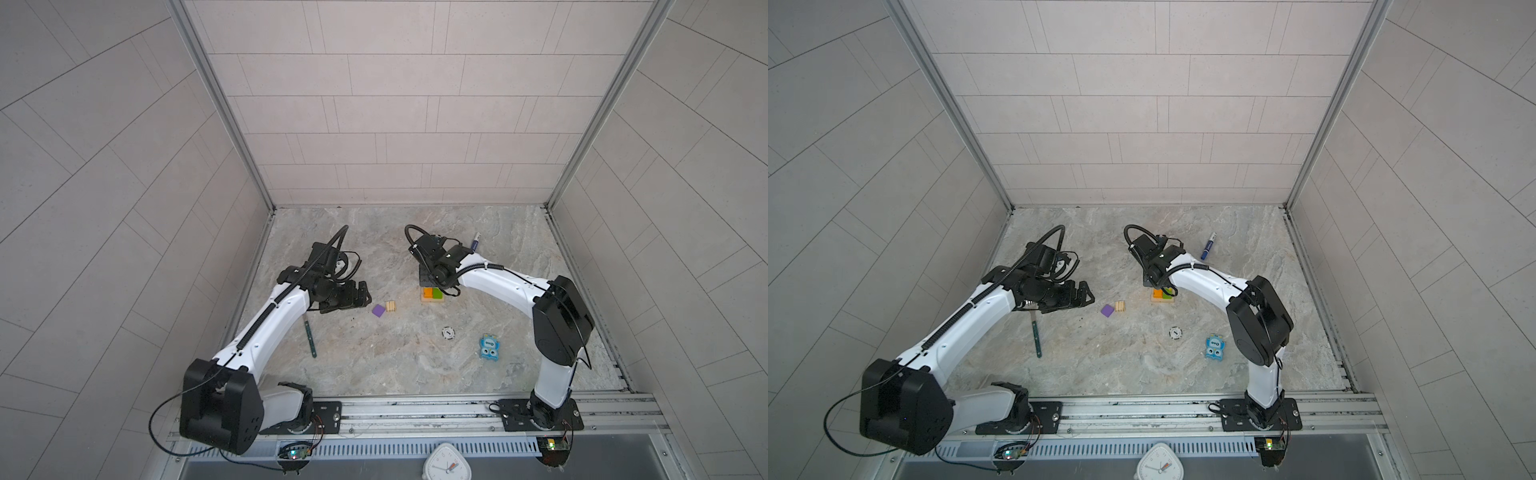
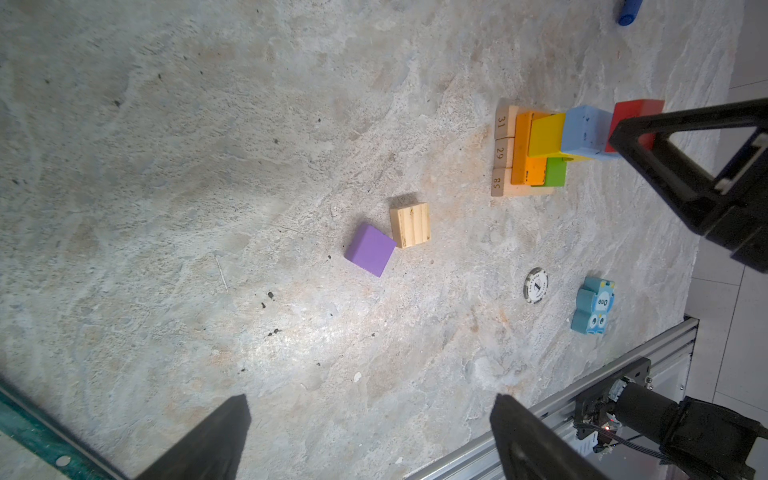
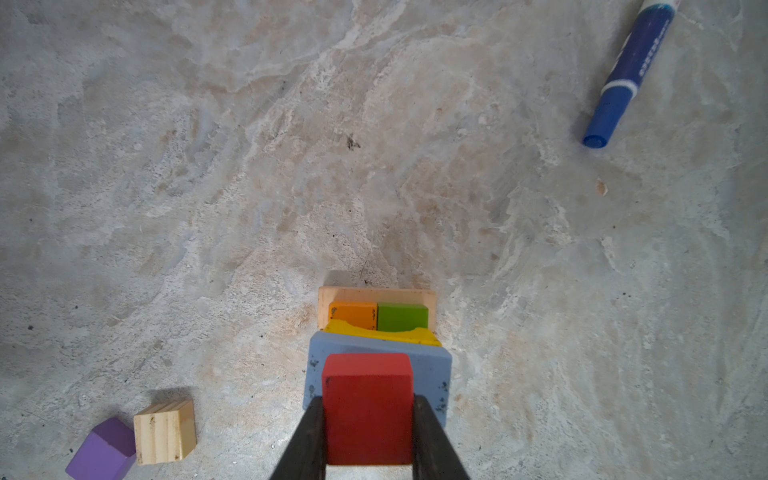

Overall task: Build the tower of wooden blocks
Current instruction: 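Carry the red cube over the tower and lower it onto the light blue block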

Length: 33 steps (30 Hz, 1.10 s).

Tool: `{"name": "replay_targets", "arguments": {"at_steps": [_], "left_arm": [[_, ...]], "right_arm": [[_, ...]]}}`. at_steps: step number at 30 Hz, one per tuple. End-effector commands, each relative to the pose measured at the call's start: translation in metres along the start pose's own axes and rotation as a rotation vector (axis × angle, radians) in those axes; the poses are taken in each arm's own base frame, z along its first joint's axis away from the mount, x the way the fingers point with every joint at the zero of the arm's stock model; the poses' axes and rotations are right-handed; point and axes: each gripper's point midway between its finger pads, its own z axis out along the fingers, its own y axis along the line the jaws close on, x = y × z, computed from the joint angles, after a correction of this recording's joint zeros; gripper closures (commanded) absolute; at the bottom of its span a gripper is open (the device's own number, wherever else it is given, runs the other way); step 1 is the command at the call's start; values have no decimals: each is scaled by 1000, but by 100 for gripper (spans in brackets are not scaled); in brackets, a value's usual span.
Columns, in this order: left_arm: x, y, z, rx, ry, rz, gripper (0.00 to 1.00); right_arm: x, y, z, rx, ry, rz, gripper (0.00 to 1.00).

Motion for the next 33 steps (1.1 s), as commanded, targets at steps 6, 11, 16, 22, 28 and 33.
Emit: {"name": "replay_targets", "arguments": {"at_steps": [6, 11, 16, 22, 28, 33], "left_arm": [[1, 1, 0, 8, -3, 3, 3], [1, 1, 0, 8, -3, 4, 3], [1, 1, 0, 9, -2, 2, 3], [1, 1, 0, 10, -4, 5, 3], [1, 1, 0, 9, -3, 3, 3], [1, 0, 0, 10, -3, 3, 3]], "right_arm": [[6, -5, 11, 30, 17, 9, 68], [6, -5, 13, 32, 17, 7, 67], [6, -4, 13, 27, 19, 5, 65], [6, -5, 14, 27, 18, 6, 62], [4, -5, 11, 24, 10, 4, 60], [-4, -1, 0, 2, -12, -25, 52]]}}
